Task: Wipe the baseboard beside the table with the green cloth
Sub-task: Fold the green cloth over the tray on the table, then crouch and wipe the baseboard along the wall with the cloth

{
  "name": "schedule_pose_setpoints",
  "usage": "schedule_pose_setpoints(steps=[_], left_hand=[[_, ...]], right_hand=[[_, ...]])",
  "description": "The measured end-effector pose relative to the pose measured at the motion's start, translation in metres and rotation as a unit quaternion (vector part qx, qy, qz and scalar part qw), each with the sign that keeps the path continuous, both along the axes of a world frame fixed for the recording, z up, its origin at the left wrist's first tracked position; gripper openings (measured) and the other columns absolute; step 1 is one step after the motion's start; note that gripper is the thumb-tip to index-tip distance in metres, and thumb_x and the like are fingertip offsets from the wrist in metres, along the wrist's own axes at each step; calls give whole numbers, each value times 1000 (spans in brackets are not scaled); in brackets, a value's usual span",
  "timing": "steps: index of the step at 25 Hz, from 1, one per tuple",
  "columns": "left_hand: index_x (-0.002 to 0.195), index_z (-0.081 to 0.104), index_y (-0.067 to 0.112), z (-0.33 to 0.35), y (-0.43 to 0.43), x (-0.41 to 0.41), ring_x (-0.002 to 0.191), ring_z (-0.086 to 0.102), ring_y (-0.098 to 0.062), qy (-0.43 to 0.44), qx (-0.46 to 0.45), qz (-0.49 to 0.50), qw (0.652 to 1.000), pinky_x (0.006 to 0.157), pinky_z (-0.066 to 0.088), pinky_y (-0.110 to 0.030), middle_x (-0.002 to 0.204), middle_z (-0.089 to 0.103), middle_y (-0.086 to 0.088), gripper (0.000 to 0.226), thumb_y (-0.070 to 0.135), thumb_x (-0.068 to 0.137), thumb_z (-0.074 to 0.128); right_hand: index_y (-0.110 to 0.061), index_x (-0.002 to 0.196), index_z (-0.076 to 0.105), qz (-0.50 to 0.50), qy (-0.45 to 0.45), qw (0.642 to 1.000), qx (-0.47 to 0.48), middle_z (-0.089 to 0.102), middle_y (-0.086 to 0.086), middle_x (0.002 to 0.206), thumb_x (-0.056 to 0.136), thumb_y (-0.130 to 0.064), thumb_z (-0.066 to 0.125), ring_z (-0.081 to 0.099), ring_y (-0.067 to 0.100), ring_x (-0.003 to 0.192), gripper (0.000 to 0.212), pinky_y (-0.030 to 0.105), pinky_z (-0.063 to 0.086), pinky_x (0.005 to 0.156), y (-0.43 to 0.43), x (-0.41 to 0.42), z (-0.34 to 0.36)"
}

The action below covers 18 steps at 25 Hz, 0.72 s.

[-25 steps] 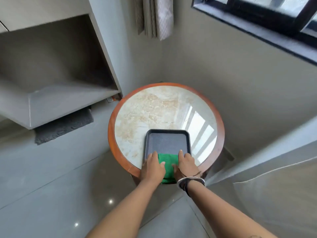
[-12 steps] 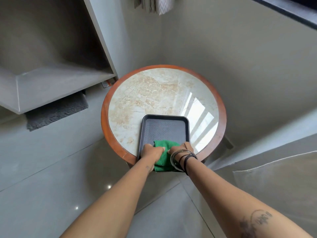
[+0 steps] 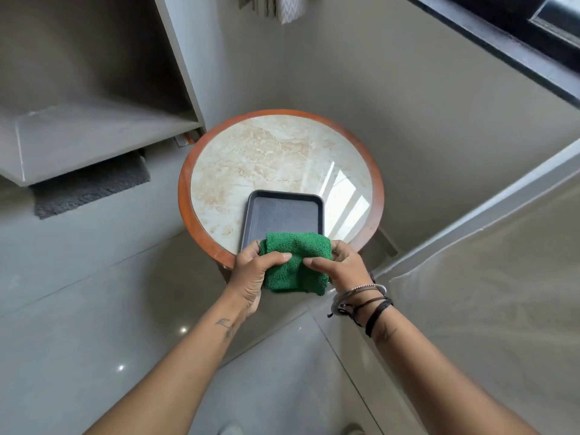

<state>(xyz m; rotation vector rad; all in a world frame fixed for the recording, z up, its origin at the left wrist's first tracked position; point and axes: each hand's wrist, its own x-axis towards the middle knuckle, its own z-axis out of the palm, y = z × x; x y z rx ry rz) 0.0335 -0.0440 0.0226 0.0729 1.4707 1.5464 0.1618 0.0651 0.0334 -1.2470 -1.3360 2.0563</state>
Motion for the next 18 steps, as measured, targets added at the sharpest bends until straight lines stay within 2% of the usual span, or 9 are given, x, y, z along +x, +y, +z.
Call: schedule_pose_setpoints(steps=[4,6,8,11,13,14,15,17,18], left_hand=[[124,61,-4,-20,-40,50,107,69,-38,-119,-4,-18,993,88,60,-49,120,69,-27,59,10,68,74],[123,63,-5,-45,-62,90,109,69,-37,-179,-16,-19,984,88,59,-49,121,69,-27,53,10,73,73],[120,65,-2,-77,-80,139,105,70,-36,-243,-41,6,969,87,59,-52,115,73,-23,45,9,77,70],[118,65,2,-136,-90,216,98,71,-34,-275,-85,27,957,81,58,-50,103,76,-18,33,7,87,60],[117,65,2,-175,-92,252,95,71,-34,-251,-149,55,955,78,59,-49,100,76,-17,31,8,86,63],[115,65,3,-196,-91,266,93,71,-35,-230,-178,73,954,76,60,-48,99,76,-17,31,8,84,67],[108,66,5,-221,-89,278,89,71,-35,-201,-212,104,951,75,61,-47,97,75,-17,26,8,82,69],[88,64,14,-273,-79,297,84,70,-34,-135,-270,164,939,77,62,-48,95,72,-18,11,9,80,69],[81,62,17,-301,-70,305,85,69,-34,-101,-282,170,939,79,61,-48,97,72,-18,9,10,79,69]], right_hand=[[-9,101,57,6,-32,997,-64,71,8,78,68,-5,80,67,24,54,40,32,52,36,-37,54,-23],[-7,110,59,34,-72,994,-72,72,12,88,67,-8,81,69,25,61,47,31,52,38,-55,91,-50],[-7,101,65,55,-117,990,-48,71,15,95,71,-2,79,69,26,74,33,31,58,51,-66,129,-79],[-20,84,66,101,-180,978,18,70,11,94,74,1,74,67,28,89,24,45,56,87,-80,187,-141],[-15,101,68,170,-231,953,100,70,10,104,77,-12,72,66,29,102,24,44,51,95,-87,219,-176],[-12,117,62,217,-279,919,176,65,11,118,78,-21,70,60,30,114,40,43,46,101,-88,232,-196],[-14,131,53,283,-341,848,291,56,13,133,78,-30,68,51,32,126,58,47,36,107,-85,246,-220],[-21,142,41,364,-442,622,534,34,14,153,70,-35,67,33,38,139,77,58,9,112,-70,265,-258],[-20,145,35,396,-482,521,583,22,17,157,74,-34,63,22,41,143,79,63,-3,110,-60,271,-272]])
